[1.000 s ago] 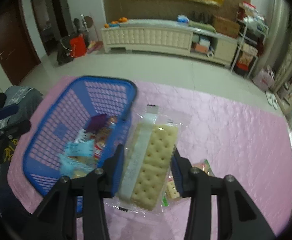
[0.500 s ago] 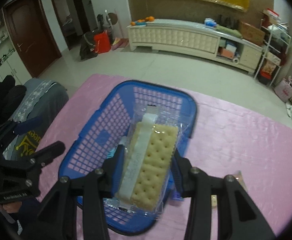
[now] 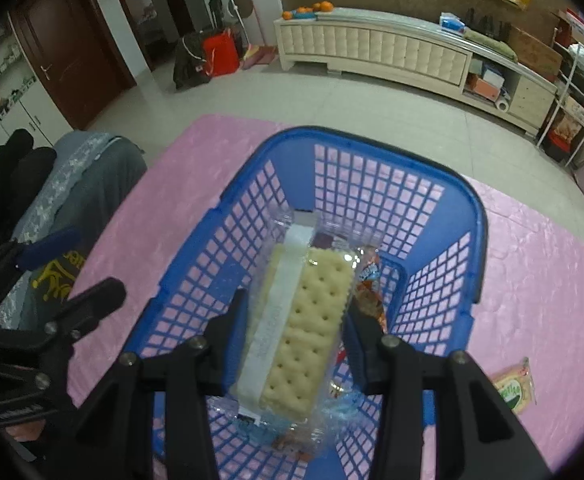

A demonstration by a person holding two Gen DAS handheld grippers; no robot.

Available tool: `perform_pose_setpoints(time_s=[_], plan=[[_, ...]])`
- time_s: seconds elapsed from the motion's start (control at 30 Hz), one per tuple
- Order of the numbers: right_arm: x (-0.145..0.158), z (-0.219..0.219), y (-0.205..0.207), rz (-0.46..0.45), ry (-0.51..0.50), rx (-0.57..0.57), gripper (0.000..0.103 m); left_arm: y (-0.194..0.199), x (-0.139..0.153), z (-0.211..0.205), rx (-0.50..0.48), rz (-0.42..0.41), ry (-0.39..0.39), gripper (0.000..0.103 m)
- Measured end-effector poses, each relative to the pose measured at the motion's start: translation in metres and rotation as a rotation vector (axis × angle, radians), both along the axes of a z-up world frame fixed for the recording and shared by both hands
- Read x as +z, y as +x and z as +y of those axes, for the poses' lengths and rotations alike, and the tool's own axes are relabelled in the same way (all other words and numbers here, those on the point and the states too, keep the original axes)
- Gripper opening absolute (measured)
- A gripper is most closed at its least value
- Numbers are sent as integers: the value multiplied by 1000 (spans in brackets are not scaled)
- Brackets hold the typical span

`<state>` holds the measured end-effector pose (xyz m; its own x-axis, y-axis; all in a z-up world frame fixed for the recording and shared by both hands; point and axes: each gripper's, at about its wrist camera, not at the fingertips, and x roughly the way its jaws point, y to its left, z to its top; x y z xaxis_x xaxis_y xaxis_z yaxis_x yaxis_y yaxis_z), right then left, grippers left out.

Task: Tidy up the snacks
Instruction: 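Carry the cracker packet over the basket with the right tool and release it, then move both tools back toward the remaining snacks on the bed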

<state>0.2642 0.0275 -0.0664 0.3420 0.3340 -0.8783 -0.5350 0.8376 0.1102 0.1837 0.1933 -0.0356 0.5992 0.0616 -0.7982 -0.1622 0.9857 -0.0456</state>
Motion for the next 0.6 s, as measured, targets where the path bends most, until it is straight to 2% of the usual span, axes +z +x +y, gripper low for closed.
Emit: perform_pose_setpoints(time_s=[0.27,0.33,0.37,0.43,0.47,0.6], plan=[[-15,25,14,-3,-82,38,49,7,-7,4,2,9,0,78],[-18,32,11,-29,-120,70,57,8,-8,3,-4,11,2,78],[-17,33,7,-49,-138,74,70,7,-9,4,-9,12,2,78],[-13,30,1,-90,-143,63,86,7,-9,3,-14,12,5,78],[-8,27,-2,-106,-137,54,90,5,-9,2,-14,11,2,78],[4,11,-9,-89,-102,31,90,1,-7,0,-7,16,-22,78]])
